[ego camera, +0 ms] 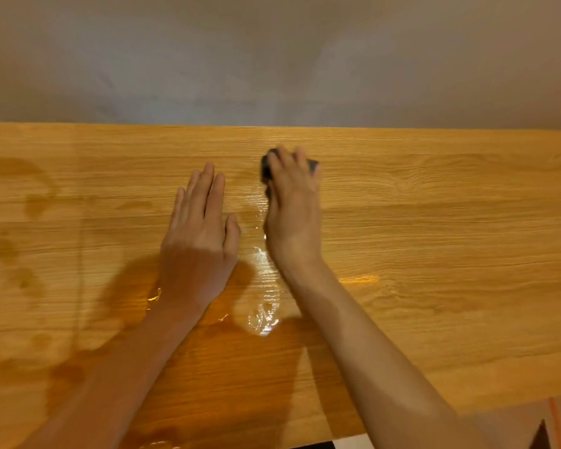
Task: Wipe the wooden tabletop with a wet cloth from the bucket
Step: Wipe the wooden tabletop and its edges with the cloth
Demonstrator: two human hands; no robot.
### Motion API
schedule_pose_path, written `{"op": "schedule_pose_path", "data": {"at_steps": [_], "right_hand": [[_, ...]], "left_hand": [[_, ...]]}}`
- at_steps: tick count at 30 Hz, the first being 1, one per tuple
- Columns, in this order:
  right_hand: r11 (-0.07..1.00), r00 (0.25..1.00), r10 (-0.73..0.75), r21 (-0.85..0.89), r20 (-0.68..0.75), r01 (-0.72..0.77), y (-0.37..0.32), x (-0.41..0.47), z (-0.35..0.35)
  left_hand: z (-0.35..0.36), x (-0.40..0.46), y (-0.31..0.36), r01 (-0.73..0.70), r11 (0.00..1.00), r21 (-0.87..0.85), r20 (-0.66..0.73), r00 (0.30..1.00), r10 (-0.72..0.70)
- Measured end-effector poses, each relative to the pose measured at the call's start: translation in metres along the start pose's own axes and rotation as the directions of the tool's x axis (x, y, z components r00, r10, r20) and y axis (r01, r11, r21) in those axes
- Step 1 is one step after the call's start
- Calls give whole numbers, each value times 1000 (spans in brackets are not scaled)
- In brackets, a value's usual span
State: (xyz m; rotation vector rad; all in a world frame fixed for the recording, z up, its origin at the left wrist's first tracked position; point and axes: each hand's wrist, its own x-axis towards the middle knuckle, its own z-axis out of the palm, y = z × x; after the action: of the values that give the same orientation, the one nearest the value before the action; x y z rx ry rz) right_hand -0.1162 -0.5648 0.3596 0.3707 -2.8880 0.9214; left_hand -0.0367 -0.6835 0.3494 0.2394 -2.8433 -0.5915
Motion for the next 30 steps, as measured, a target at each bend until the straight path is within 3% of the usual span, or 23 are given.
{"op": "schedule_pose_path", "data": {"at_steps": [2, 4, 8, 11, 13, 17, 20, 22, 24, 27, 30], "right_hand": [[989, 984, -147, 35, 97, 144, -8, 3, 8], [980, 966, -200, 53, 165, 194, 15, 9, -10], [998, 997, 63, -10, 51, -62, 96, 21, -81], [974, 973, 220, -39, -69, -223, 105, 32, -86], [989, 988, 143, -31, -52, -145, 74, 36, -55], [985, 979, -168, 61, 118, 162, 8, 36, 2], [952, 925, -305, 87, 228, 292, 36, 46, -20], [970, 947, -242, 41, 211, 238, 76, 54, -53], [996, 985, -86, -26, 150, 91, 114, 62, -85], [994, 996, 88, -68, 18, -86, 119, 70, -89], [998, 1000, -2, -56, 15, 3, 68, 68, -43]], "left_hand": [[1, -1, 1, -6, 1000, -1, -8, 1000, 6], [0, 0, 0, 0, 1000, -2, 21, 1000, 0], [-2, 1, -1, 42, 999, -9, 111, 993, -41], [-4, 3, -1, 71, 997, -4, 157, 985, -70], [-4, 6, -2, 80, 997, 1, 179, 981, -78], [-11, 7, -1, 85, 996, -31, 194, 978, -77], [-17, 13, 0, 91, 990, -103, 170, 983, -72], [-17, 28, -5, 101, 990, -95, 136, 987, -87], [-14, 43, -11, 88, 994, -71, 109, 991, -80], [-8, 54, -17, 84, 996, -40, 95, 992, -80], [-9, 57, -17, 110, 993, -44, 94, 990, -106]]}}
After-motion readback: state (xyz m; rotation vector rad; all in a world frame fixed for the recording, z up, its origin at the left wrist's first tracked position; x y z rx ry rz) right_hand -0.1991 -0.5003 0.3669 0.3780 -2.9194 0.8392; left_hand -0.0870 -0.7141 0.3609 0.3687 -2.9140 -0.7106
